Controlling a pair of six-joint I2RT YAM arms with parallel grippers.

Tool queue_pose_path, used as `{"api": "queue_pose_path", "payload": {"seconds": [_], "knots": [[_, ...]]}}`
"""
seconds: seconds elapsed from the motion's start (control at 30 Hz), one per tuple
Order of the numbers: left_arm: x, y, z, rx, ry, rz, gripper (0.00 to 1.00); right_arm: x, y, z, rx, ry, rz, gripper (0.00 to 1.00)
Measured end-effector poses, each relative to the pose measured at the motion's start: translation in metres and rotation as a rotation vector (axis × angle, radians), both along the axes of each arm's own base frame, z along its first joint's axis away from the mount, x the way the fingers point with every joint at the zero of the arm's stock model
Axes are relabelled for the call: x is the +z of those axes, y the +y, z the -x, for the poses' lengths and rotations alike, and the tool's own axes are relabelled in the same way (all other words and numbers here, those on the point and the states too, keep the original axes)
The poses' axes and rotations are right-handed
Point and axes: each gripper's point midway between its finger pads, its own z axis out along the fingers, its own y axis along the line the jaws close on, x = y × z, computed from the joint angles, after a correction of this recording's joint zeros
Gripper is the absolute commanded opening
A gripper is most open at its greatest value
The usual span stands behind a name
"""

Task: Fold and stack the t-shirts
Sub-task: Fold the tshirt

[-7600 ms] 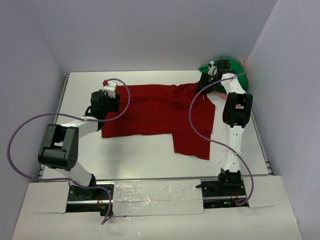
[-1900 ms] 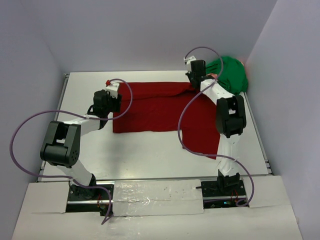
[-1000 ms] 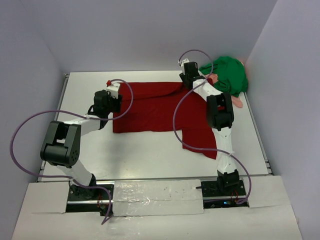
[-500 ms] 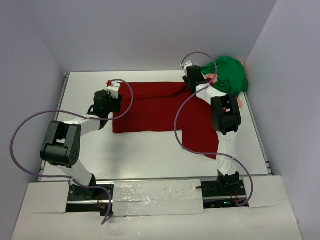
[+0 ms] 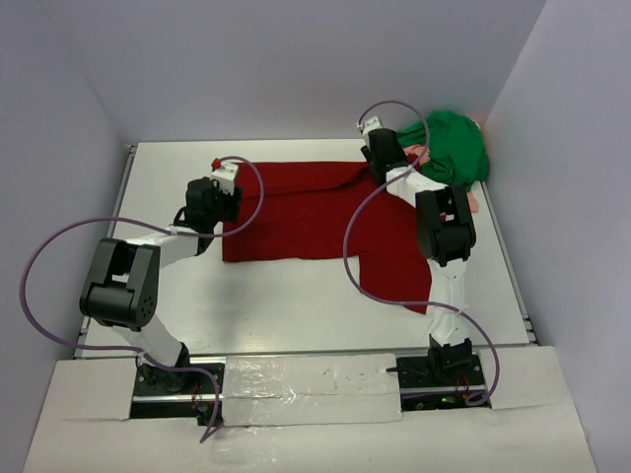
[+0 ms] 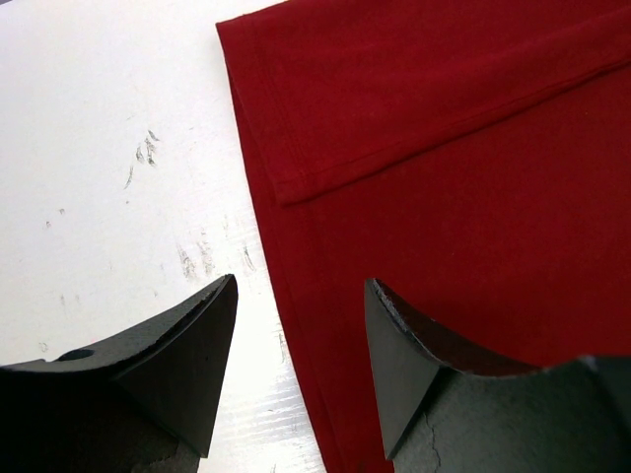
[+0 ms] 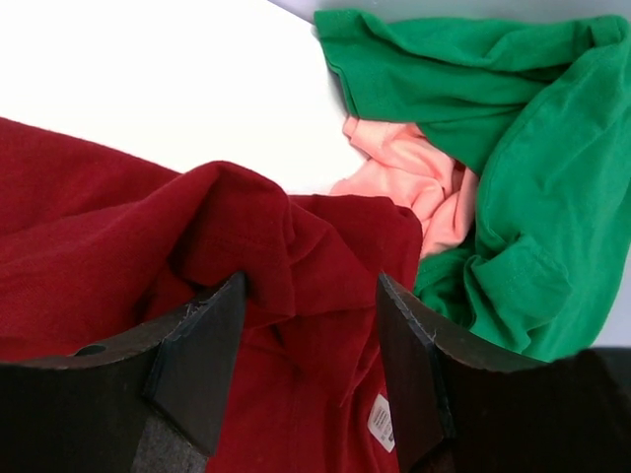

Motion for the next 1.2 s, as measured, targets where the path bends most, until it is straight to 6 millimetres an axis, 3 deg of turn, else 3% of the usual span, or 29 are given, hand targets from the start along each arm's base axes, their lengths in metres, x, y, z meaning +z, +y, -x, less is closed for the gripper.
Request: {"api": "queue_pose_path", "payload": {"seconds": [0.47,0.6,0.73,0.8,1.07,1.2], "knots": [[0.000,0.000,0.000,0.000,0.001,-0.001,0.63,0.029,-0.027,-0.022,-0.139,-0.179,0.106,0.62],[0.000,0.000,0.000,0.000,0.000,-0.002,0.63,0.027,-0.018,-0.024,-0.096,-0.174,0.063,0.62],[0.000,0.001,0.000,0.003,-0.001,-0.006,0.63,0.012,-0.006,-0.008,-0.026,-0.101,-0.007,0.62],[0.000,0.002,0.000,0.007,0.000,-0.007,0.63,0.009,-0.001,0.009,0.016,-0.052,-0.038,0.62],[-0.001,0.002,0.000,0.008,0.001,-0.009,0.63,0.045,0.009,0.043,0.088,-0.047,-0.114,0.61],[-0.001,0.002,0.000,0.008,0.001,-0.010,0.63,0.039,0.011,0.045,0.106,-0.023,-0.123,0.61]]}}
